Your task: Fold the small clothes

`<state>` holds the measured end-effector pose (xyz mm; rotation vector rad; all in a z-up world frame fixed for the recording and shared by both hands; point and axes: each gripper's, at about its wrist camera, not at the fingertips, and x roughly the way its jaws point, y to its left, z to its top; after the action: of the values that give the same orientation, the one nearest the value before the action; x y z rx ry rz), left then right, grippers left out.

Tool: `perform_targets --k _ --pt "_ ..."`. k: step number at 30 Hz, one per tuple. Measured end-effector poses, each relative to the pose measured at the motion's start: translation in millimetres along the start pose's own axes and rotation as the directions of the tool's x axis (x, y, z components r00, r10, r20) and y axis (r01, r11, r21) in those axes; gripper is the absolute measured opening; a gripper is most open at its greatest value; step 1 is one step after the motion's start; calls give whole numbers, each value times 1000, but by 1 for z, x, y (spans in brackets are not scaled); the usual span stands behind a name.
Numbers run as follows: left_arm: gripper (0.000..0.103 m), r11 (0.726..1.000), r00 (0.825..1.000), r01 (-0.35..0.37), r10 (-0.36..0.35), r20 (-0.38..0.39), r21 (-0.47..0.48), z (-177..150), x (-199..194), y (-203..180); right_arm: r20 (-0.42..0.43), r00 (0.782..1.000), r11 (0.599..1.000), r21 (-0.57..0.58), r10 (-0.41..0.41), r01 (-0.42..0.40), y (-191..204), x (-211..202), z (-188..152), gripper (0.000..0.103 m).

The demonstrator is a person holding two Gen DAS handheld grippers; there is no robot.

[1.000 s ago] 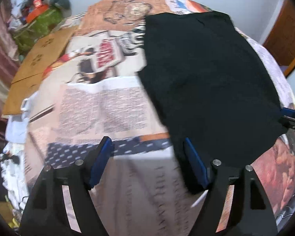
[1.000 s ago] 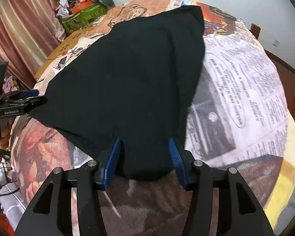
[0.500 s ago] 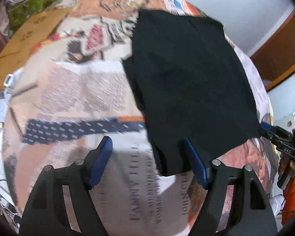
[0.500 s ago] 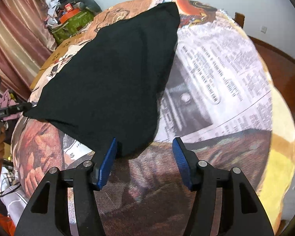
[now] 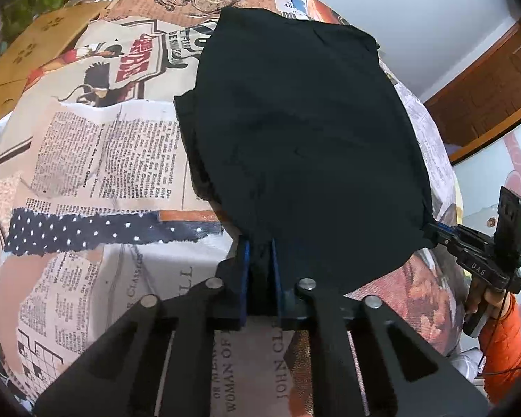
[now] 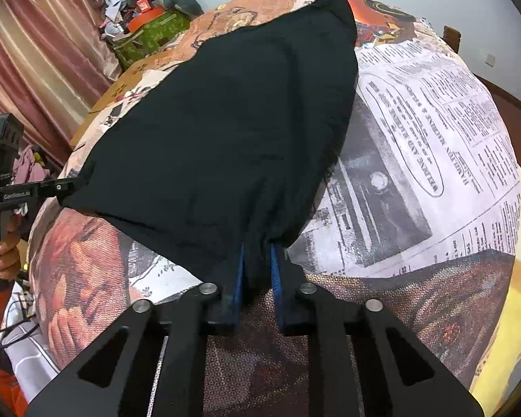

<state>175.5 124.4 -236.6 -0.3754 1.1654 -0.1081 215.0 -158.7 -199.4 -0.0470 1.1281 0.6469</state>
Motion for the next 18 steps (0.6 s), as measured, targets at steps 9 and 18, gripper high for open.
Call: perform_targets --k 9,18 --pt "8 998 988 -26 16 154 61 35 -50 -18 97 995 997 -75 7 0 6 -33 24 9" --pt "8 991 959 -83 51 280 107 108 -71 -37 227 974 991 -132 2 29 13 -56 78 8"
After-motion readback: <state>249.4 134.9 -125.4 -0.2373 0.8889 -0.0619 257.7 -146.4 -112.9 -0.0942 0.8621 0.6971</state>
